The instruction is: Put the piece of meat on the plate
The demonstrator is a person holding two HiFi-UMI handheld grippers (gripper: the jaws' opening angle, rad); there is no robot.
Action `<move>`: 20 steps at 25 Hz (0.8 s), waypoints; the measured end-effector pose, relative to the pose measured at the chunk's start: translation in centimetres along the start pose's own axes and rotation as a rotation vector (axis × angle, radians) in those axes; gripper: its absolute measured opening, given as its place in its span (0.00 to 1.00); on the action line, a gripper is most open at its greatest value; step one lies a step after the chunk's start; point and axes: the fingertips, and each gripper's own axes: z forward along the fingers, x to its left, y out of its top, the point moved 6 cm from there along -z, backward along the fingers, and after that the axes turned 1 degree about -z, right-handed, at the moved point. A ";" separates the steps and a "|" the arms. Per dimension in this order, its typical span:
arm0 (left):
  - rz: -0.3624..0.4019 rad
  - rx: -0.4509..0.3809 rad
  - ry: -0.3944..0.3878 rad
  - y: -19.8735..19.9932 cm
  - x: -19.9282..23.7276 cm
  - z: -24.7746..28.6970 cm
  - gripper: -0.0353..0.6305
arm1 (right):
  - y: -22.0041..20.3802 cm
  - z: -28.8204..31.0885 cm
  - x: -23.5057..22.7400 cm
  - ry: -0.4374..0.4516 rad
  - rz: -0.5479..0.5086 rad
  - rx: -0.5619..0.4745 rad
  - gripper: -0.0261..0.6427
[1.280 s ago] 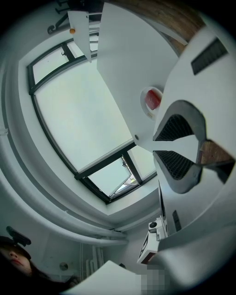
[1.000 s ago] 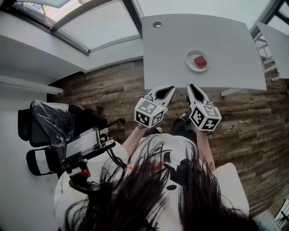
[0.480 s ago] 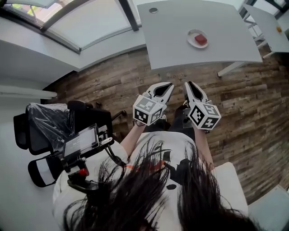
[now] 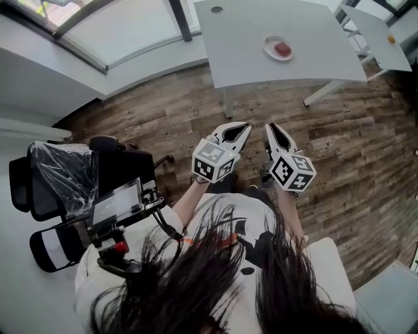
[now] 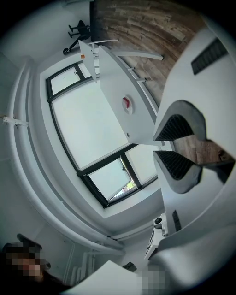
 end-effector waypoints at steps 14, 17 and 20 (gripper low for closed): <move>-0.044 0.003 0.023 -0.8 0.2 -1.0 0.06 | -0.9 -0.7 0.9 -0.004 0.017 -0.001 0.15; -0.072 0.030 0.030 -1.5 -0.2 -1.0 0.06 | -1.1 -0.9 0.7 -0.005 0.023 0.025 0.15; -0.086 0.054 0.031 -2.2 -0.6 -0.9 0.06 | -1.2 -1.1 0.5 -0.007 0.033 0.039 0.15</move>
